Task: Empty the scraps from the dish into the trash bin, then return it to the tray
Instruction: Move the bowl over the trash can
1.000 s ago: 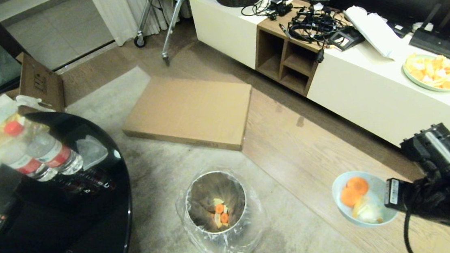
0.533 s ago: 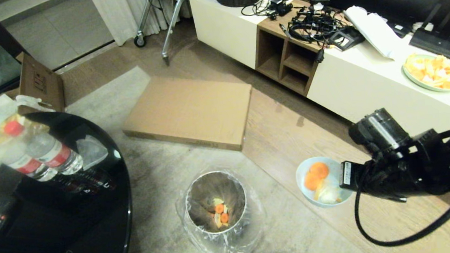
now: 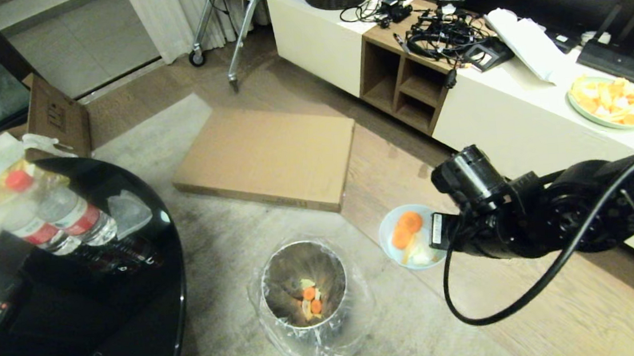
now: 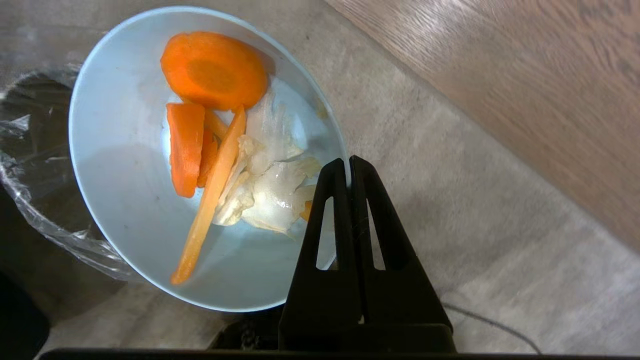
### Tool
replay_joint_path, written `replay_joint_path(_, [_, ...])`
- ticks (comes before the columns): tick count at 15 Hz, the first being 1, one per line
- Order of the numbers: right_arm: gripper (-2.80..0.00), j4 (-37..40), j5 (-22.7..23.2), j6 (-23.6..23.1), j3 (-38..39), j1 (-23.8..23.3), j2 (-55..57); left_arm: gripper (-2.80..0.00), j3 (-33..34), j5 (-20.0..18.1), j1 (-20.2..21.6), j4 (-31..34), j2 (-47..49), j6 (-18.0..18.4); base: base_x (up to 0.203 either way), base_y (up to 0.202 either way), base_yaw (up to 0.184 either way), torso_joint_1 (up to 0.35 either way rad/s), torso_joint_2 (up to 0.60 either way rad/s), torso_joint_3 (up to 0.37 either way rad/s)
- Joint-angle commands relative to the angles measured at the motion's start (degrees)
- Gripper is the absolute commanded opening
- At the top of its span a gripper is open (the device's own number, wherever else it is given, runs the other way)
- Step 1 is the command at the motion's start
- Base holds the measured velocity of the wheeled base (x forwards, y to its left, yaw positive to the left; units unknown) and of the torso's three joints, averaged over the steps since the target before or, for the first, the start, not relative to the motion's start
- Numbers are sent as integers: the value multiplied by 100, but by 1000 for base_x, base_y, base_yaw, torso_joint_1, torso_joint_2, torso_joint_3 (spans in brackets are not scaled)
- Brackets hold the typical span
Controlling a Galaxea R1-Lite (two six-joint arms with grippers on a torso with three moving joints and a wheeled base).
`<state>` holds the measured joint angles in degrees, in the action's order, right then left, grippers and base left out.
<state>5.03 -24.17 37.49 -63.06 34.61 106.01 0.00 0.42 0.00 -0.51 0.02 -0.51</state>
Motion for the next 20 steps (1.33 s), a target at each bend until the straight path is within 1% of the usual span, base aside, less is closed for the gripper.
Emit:
replay_joint_path(1, [-280, -240, -117, -182, 4, 149, 207, -280, 0, 2, 0, -2, -2, -2, 0, 0, 0, 0, 0, 0])
replay_joint_path(3, [-280, -622, -302, -589, -14, 364, 392, -280, 0, 2, 0, -2, -2, -2, 0, 0, 0, 0, 0, 0])
replay_joint_path(5, [-280, -1037, -360, -943, -53, 533, 526, -280, 0, 2, 0, -2, -2, -2, 0, 0, 0, 0, 0, 0])
replay_joint_path(9, [-280, -1520, -416, -1341, -460, 744, 881, -280, 0, 2, 0, -2, -2, -2, 0, 0, 0, 0, 0, 0])
replay_joint_path(12, [-280, -2146, -428, -1727, -510, 808, 1127, -280, 0, 2, 0, -2, -2, -2, 0, 0, 0, 0, 0, 0])
replay_joint_path(17, [-280, -3450, -542, -2274, -458, 949, 1586, -280, 0, 2, 0, -2, -2, -2, 0, 0, 0, 0, 0, 0])
replay_joint_path(20, [-280, -4352, -553, -2647, -452, 1144, 1974, -280, 0, 2, 0, -2, -2, -2, 0, 0, 0, 0, 0, 0])
